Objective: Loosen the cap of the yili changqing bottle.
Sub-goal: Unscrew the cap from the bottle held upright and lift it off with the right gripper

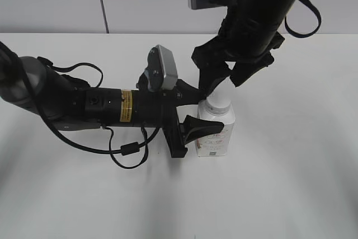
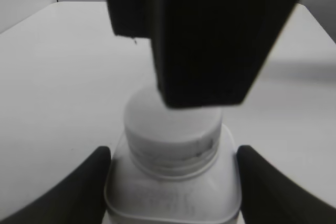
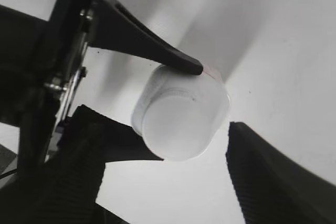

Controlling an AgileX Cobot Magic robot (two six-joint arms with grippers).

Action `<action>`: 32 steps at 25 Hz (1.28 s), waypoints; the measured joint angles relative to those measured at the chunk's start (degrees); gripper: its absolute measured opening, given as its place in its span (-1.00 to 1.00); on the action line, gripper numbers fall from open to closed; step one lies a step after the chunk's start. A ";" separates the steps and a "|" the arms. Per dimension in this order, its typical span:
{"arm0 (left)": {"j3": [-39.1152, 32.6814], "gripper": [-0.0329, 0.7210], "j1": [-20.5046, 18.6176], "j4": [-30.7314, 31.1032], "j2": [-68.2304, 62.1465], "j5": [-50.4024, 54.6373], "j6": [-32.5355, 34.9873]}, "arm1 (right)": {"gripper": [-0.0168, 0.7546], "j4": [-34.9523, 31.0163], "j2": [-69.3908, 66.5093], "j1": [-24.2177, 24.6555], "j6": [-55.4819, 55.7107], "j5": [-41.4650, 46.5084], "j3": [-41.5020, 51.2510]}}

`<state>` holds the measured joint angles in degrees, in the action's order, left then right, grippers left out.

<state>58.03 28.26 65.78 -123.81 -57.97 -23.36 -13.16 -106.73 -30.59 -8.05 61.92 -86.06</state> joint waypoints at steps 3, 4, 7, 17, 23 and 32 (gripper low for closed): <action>0.00 0.25 0.00 0.00 0.00 0.00 0.00 | 0.51 0.92 -1.71 0.00 1.25 0.47 0.00; 0.00 0.25 0.00 0.00 0.00 0.00 0.00 | 0.51 0.92 -2.22 0.00 1.39 0.67 0.00; 0.00 0.25 0.00 0.00 0.00 0.00 0.00 | 0.51 0.97 -2.65 0.00 1.60 0.22 0.11; 0.00 0.25 0.00 0.00 0.00 0.00 0.00 | 0.51 1.35 -5.15 0.00 1.60 -1.18 0.11; 0.00 0.25 0.00 0.00 0.00 0.00 0.00 | 0.29 1.35 -5.49 0.00 1.70 -0.41 0.11; 0.00 0.25 0.00 -0.20 0.00 0.06 0.00 | 0.07 1.13 -5.49 0.00 -1.73 0.48 0.11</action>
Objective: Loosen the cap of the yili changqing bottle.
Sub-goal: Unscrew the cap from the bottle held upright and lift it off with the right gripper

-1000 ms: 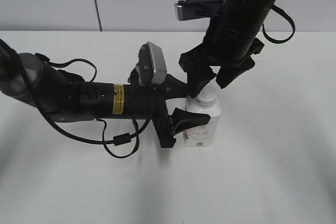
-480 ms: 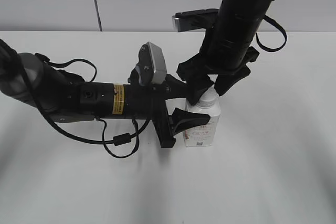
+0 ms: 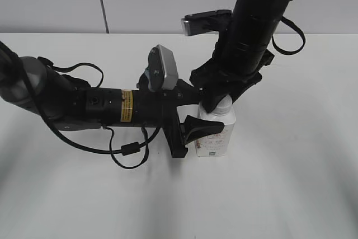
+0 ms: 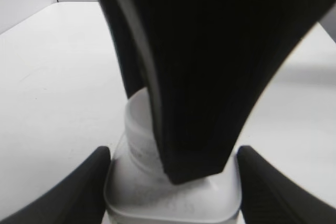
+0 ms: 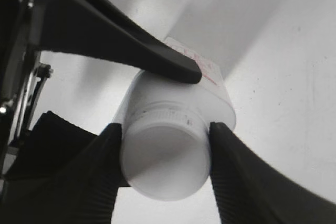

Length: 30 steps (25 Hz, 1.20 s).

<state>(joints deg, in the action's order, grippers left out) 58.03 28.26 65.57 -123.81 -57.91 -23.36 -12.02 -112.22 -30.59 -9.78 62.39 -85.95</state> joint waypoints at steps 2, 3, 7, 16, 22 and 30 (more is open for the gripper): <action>0.00 0.25 0.00 0.05 0.00 0.00 0.06 | 0.07 0.00 0.00 0.00 -5.18 0.36 0.00; 0.00 0.25 0.00 0.18 0.00 -0.05 0.06 | 0.07 -0.06 0.00 0.00 -9.35 0.62 0.00; 0.00 0.25 0.11 0.70 0.00 -0.18 0.11 | 0.07 -0.17 0.00 0.00 -28.96 1.42 -0.05; 0.00 0.25 0.11 0.56 0.00 -0.11 0.00 | 0.07 -0.28 0.00 0.00 -57.90 -0.39 -0.09; 0.00 0.25 0.11 0.28 0.00 0.00 0.00 | 0.07 -0.67 0.00 0.00 -59.21 -0.79 -0.09; 0.00 0.25 0.11 0.18 0.00 0.01 0.00 | 0.37 -0.67 0.19 0.00 -59.41 -0.79 -0.09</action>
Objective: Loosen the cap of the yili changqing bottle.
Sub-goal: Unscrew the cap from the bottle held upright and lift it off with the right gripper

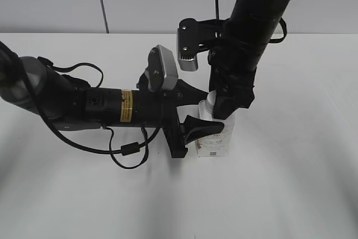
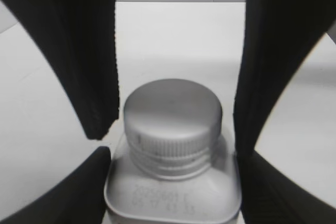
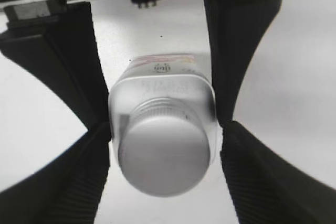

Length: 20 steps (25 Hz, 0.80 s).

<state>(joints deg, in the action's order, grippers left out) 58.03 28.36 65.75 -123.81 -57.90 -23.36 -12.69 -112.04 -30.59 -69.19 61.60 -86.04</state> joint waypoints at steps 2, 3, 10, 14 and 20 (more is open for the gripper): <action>0.00 0.25 0.00 0.00 0.00 0.00 0.00 | 0.43 0.00 0.41 0.00 0.00 0.00 0.00; 0.00 0.25 0.00 -0.02 0.00 0.00 0.00 | 0.44 0.00 0.85 0.00 0.00 0.00 0.00; 0.00 0.25 0.00 -0.02 0.00 0.00 0.00 | 0.46 0.00 4.49 0.00 3.58 0.58 0.00; 0.00 0.25 0.00 -0.02 0.00 0.00 0.00 | 0.46 0.44 7.53 0.00 6.36 3.96 0.00; 0.00 0.25 0.00 -0.02 0.00 0.05 0.00 | 0.46 1.31 12.35 0.00 19.35 6.62 0.00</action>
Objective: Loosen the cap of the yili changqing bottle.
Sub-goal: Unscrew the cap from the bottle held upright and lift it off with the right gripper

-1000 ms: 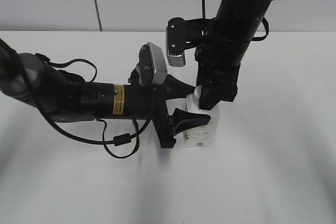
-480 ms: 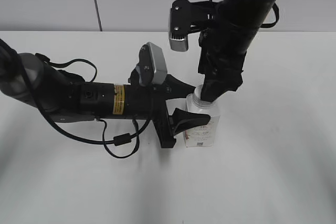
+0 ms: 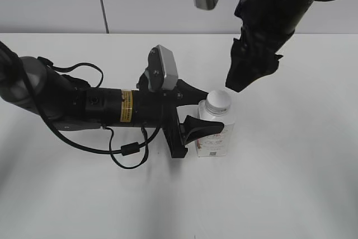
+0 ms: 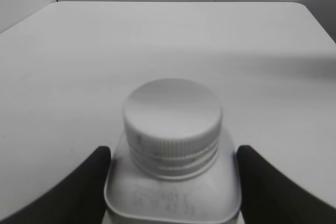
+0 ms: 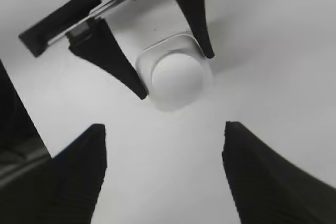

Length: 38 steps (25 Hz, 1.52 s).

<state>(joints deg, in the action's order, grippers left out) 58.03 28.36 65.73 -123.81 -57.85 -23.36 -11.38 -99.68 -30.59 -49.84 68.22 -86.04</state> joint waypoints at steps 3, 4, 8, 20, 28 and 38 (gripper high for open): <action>0.00 0.25 0.00 0.00 0.00 0.00 0.00 | 0.46 0.07 0.10 0.00 17.19 -1.74 0.00; 0.00 0.25 0.00 0.00 0.00 -0.05 0.00 | 0.46 0.23 0.04 0.00 24.51 -2.52 0.00; 0.00 0.25 0.00 0.00 0.00 0.00 0.00 | 0.45 1.73 -1.15 0.00 47.61 -4.43 0.00; 0.00 0.25 0.00 0.00 0.00 0.00 0.00 | 0.43 -0.78 -8.75 0.00 55.17 -4.61 0.00; 0.00 0.25 0.00 0.00 0.00 -0.05 0.00 | 0.43 -0.90 -10.35 0.00 55.21 -6.92 0.07; 0.00 0.25 0.00 0.00 0.00 -0.05 0.00 | 0.43 -0.96 -11.23 0.00 55.29 -7.90 0.07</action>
<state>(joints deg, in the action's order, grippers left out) 58.03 28.36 65.73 -123.81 -57.90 -23.36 -12.33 -110.91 -30.59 5.45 60.31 -85.97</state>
